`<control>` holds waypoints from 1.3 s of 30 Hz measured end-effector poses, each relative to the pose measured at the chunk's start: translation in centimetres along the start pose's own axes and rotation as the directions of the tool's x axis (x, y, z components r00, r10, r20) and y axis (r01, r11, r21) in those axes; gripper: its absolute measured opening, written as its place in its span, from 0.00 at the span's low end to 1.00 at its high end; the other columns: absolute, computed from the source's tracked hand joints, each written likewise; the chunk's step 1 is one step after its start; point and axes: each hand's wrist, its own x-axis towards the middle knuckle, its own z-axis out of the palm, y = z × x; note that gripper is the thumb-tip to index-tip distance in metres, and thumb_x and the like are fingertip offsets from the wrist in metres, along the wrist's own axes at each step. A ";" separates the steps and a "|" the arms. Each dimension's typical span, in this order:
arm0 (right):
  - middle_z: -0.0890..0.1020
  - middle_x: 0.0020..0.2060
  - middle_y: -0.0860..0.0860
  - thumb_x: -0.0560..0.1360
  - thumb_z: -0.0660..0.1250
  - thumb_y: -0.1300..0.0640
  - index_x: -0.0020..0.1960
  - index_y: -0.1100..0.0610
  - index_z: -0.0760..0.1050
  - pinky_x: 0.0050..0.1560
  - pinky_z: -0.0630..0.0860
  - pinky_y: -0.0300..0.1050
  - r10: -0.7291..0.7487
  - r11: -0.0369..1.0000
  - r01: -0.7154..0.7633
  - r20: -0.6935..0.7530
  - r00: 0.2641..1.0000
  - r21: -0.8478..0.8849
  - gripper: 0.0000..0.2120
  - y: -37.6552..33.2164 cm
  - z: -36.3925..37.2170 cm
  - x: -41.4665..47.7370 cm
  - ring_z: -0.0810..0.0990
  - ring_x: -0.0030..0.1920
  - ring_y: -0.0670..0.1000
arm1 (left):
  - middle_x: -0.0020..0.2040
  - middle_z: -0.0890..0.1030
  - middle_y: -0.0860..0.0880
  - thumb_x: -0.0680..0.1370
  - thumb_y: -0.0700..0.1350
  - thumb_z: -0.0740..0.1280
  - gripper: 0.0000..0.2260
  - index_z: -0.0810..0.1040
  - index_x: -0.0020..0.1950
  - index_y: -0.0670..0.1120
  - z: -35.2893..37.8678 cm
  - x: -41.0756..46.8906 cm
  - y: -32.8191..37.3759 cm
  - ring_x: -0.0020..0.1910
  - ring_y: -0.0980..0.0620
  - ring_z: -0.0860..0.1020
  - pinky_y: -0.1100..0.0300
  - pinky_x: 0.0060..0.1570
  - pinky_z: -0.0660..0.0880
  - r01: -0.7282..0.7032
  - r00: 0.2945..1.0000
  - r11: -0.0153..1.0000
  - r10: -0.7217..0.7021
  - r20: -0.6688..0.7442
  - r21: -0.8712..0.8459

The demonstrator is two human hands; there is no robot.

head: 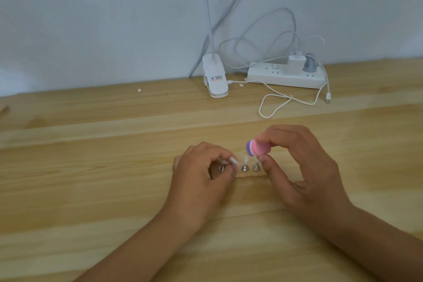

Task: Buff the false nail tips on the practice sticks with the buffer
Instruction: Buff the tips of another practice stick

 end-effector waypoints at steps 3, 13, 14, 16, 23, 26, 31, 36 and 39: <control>0.81 0.49 0.54 0.74 0.69 0.69 0.55 0.63 0.80 0.59 0.73 0.43 -0.006 1.000 0.006 0.004 1.000 -0.005 0.10 -0.1 0.0 0.0 0.80 0.52 0.54 | 0.42 0.79 0.59 0.71 0.49 0.69 0.03 0.81 0.43 0.57 0.0 -0.1 -0.2 0.46 0.58 0.75 0.45 0.54 0.71 0.001 1.000 0.998 -0.001 0.013 0.063; 0.80 0.49 0.48 0.74 0.68 0.69 0.53 0.62 0.79 0.57 0.73 0.43 0.030 1.000 -0.030 0.038 0.999 -0.003 0.10 -0.1 -0.3 0.1 0.79 0.51 0.52 | 0.45 0.75 0.63 0.70 0.55 0.71 0.06 0.79 0.45 0.60 -1.9 -1.6 -0.8 0.50 0.62 0.69 0.63 0.57 0.56 -0.093 0.995 0.910 0.067 0.077 0.404; 0.80 0.49 0.46 0.73 0.69 0.69 0.53 0.62 0.80 0.56 0.73 0.43 0.042 0.999 -0.042 0.060 0.997 0.001 0.10 -0.1 -0.3 0.2 0.78 0.51 0.50 | 0.44 0.75 0.63 0.69 0.55 0.70 0.06 0.79 0.45 0.59 -2.5 -1.9 -1.0 0.50 0.63 0.69 0.62 0.58 0.57 -0.091 0.995 0.908 0.067 0.073 0.409; 0.79 0.49 0.45 0.73 0.69 0.69 0.53 0.60 0.80 0.55 0.73 0.40 0.065 0.998 -0.066 0.117 0.991 0.005 0.10 0.0 -0.3 0.1 0.76 0.50 0.46 | 0.45 0.75 0.64 0.67 0.58 0.68 0.07 0.79 0.43 0.60 -3.5 -2.0 -1.3 0.51 0.64 0.70 0.58 0.62 0.60 -0.040 0.997 0.926 0.015 0.070 0.375; 0.78 0.50 0.45 0.73 0.70 0.66 0.54 0.59 0.81 0.56 0.70 0.33 0.047 0.998 -0.036 0.207 0.977 -0.055 0.11 0.0 -0.1 0.0 0.72 0.50 0.42 | 0.50 0.77 0.66 0.62 0.62 0.68 0.08 0.79 0.38 0.62 -2.8 -1.9 -0.9 0.57 0.68 0.69 0.40 0.70 0.57 -0.002 0.998 0.991 -0.007 0.064 0.134; 0.78 0.50 0.45 0.73 0.70 0.66 0.54 0.59 0.81 0.55 0.71 0.35 0.055 0.997 -0.043 0.206 0.977 -0.059 0.11 0.1 -0.1 0.0 0.72 0.50 0.43 | 0.49 0.79 0.65 0.63 0.60 0.70 0.04 0.79 0.36 0.64 -2.7 -1.7 -1.1 0.57 0.66 0.71 0.39 0.69 0.59 -0.012 0.999 0.993 0.009 0.033 0.117; 0.78 0.50 0.45 0.73 0.69 0.65 0.54 0.59 0.81 0.54 0.71 0.35 0.055 0.997 -0.042 0.203 0.978 -0.070 0.10 0.1 0.0 0.0 0.72 0.50 0.43 | 0.49 0.78 0.65 0.64 0.58 0.71 0.03 0.80 0.37 0.64 -2.2 -1.5 -0.9 0.58 0.63 0.73 0.40 0.72 0.50 -0.047 0.998 0.985 0.042 0.036 0.165; 0.81 0.49 0.49 0.73 0.70 0.65 0.54 0.60 0.81 0.52 0.73 0.40 0.050 0.997 -0.036 0.214 0.975 -0.070 0.10 0.0 0.1 0.0 0.74 0.49 0.45 | 0.47 0.79 0.61 0.67 0.50 0.72 0.03 0.83 0.39 0.57 -2.0 -1.5 -0.9 0.57 0.60 0.73 0.39 0.73 0.47 -0.230 0.973 0.925 0.215 0.082 0.301; 0.80 0.49 0.48 0.73 0.70 0.65 0.54 0.59 0.81 0.52 0.73 0.40 0.058 0.996 -0.044 0.205 0.977 -0.073 0.10 0.0 0.0 0.0 0.74 0.49 0.45 | 0.47 0.81 0.60 0.68 0.52 0.70 0.05 0.83 0.39 0.54 -2.3 -1.6 -0.8 0.56 0.60 0.74 0.38 0.72 0.50 -0.280 0.959 0.912 0.277 0.052 0.301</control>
